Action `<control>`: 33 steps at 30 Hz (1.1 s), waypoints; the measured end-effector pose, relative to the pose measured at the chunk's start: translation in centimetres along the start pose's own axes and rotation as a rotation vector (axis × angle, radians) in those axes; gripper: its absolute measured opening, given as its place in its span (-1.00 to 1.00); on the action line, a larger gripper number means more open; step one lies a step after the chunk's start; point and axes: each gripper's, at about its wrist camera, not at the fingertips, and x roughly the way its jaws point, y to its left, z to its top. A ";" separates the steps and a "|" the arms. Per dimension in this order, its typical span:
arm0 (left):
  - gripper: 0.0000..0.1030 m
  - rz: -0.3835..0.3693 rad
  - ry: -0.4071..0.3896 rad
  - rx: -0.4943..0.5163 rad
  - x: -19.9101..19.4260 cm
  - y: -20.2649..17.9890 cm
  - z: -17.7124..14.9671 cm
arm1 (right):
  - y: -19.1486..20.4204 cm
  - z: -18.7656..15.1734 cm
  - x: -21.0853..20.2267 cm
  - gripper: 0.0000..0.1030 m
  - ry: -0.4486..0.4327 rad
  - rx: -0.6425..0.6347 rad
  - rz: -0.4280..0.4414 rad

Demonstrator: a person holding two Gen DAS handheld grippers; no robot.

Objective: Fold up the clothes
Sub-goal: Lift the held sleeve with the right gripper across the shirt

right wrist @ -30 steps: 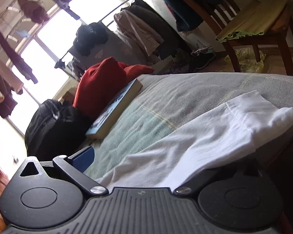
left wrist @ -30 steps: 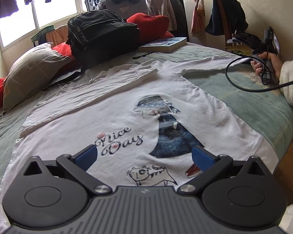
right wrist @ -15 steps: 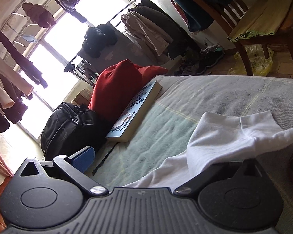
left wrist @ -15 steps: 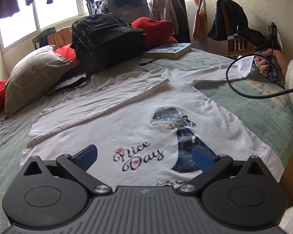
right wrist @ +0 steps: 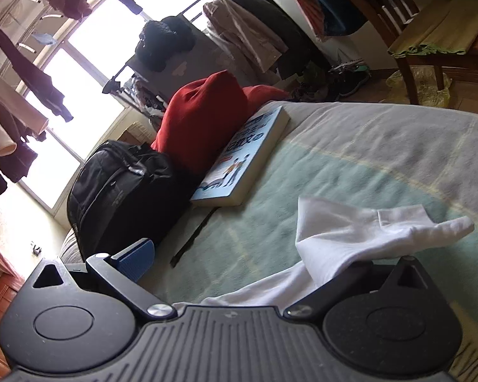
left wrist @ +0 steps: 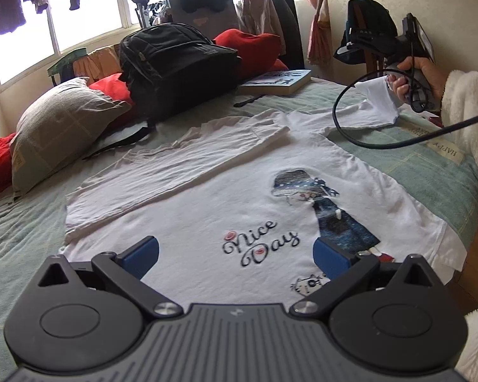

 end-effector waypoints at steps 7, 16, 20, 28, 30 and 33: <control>0.98 0.027 0.008 -0.013 -0.8 1.5 -0.7 | 4.3 -1.5 2.2 1.00 0.052 -0.015 0.048; 0.98 0.043 0.025 -0.011 -1.4 2.0 -1.5 | 9.2 -4.5 4.7 1.00 0.132 -0.046 0.113; 0.98 0.045 0.025 -0.023 -1.6 2.4 -1.7 | 11.8 -5.7 5.7 1.00 0.160 -0.088 0.141; 0.98 0.050 0.051 -0.025 -1.3 2.5 -2.1 | 16.2 -8.1 8.2 1.00 0.221 -0.114 0.219; 0.98 0.048 0.059 -0.023 -1.2 2.4 -2.1 | 17.3 -8.8 8.6 1.00 0.233 -0.119 0.240; 0.98 0.042 0.072 -0.022 -1.1 2.3 -2.1 | 19.0 -10.0 9.2 1.00 0.252 -0.142 0.261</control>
